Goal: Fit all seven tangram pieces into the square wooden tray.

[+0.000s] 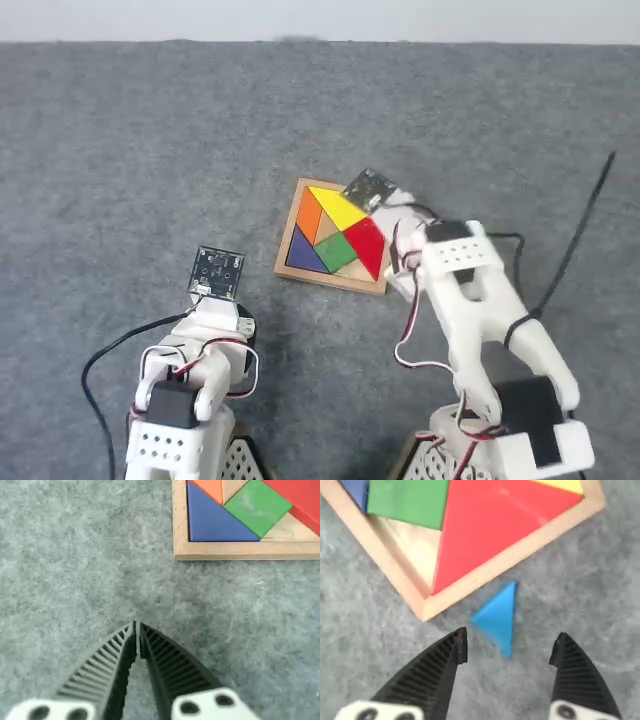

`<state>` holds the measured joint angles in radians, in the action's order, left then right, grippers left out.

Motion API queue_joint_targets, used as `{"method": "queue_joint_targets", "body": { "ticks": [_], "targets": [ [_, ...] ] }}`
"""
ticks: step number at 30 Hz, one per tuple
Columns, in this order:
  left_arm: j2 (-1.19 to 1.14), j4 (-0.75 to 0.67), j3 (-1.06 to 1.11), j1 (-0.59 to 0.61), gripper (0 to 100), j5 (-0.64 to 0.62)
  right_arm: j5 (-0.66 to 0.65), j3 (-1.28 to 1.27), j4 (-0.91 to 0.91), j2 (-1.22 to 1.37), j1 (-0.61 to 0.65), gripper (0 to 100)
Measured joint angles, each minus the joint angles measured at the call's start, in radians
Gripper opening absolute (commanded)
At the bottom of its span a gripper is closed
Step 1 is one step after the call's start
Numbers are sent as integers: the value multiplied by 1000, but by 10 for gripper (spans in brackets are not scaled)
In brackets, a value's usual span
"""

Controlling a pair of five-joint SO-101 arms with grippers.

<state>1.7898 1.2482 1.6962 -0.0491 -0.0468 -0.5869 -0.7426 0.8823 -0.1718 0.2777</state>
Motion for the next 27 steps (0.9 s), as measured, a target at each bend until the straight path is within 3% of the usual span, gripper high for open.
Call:
{"method": "queue_joint_targets", "body": {
  "ticks": [20,27],
  "targets": [
    [0,0,0,0,12,0,71,-2,-66,132,20,267],
    [0,0,0,0,12,0,72,-2,-74,135,20,114]
  ]
}}
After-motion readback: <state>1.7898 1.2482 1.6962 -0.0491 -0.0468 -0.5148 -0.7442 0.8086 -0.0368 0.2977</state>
